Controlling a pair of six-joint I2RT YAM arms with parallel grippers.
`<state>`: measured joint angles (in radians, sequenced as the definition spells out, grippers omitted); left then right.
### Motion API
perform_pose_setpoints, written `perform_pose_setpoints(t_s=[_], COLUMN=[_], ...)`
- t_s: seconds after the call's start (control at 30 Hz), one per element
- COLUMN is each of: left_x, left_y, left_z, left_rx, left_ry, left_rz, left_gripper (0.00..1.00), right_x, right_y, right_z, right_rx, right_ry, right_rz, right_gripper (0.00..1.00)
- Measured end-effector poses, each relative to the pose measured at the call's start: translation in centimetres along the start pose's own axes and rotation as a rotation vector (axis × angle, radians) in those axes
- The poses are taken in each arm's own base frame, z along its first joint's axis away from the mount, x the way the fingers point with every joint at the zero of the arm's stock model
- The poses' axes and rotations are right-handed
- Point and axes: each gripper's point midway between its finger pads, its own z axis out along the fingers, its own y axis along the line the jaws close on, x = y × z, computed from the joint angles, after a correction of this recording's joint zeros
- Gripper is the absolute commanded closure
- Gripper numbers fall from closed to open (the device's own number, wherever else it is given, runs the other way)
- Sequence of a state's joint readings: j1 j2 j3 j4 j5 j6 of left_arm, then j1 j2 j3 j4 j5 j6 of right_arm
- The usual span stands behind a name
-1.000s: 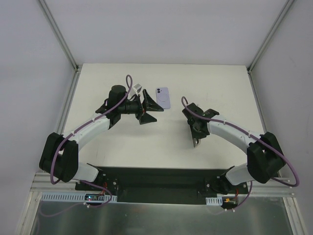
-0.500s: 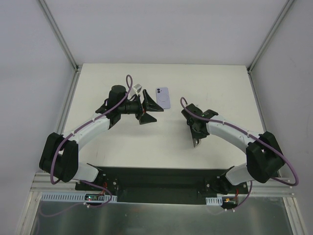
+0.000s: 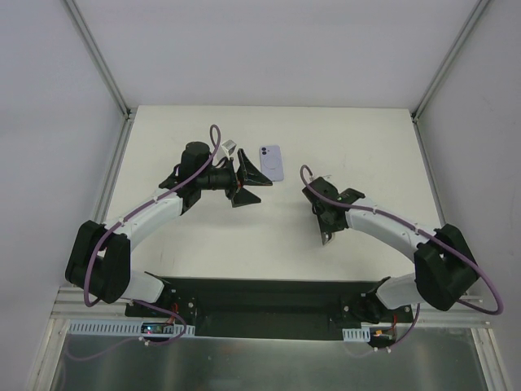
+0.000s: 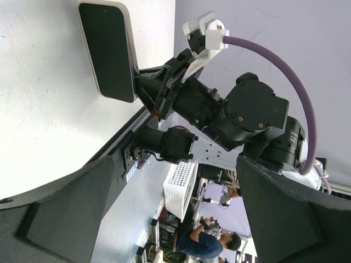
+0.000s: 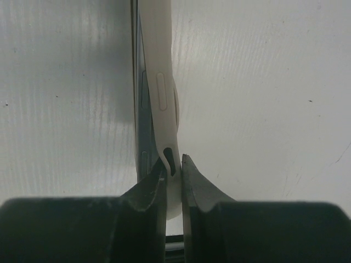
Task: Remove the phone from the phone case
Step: Remove the phone case from the phone.
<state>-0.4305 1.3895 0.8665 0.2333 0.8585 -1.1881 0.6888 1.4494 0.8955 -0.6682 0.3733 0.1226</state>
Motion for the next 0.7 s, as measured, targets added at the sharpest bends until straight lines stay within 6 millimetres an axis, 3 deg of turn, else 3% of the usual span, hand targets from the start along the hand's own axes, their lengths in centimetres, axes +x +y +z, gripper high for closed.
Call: perform_pose_setpoints(t_s=[0.2,0.33,0.7], left_x=[0.0,0.0,0.0], left_y=[0.0,0.0,0.0], left_z=[0.0,0.0,0.0], left_rx=[0.000,0.000,0.000], left_ry=[0.000,0.000,0.000], left_rz=[0.000,0.000,0.000], left_gripper=[0.08,0.08,0.08], right_x=[-0.4,-1.0,-1.0], right_y=[0.7,2.4,2.6], right_z=[0.1,0.7,2.6], right_rx=[-0.032,-0.086,-0.047], right_ry=[-0.059,-0.078,-0.062], right_rz=[0.025,0.048,0.040], right_gripper=[0.82,0.82,0.82])
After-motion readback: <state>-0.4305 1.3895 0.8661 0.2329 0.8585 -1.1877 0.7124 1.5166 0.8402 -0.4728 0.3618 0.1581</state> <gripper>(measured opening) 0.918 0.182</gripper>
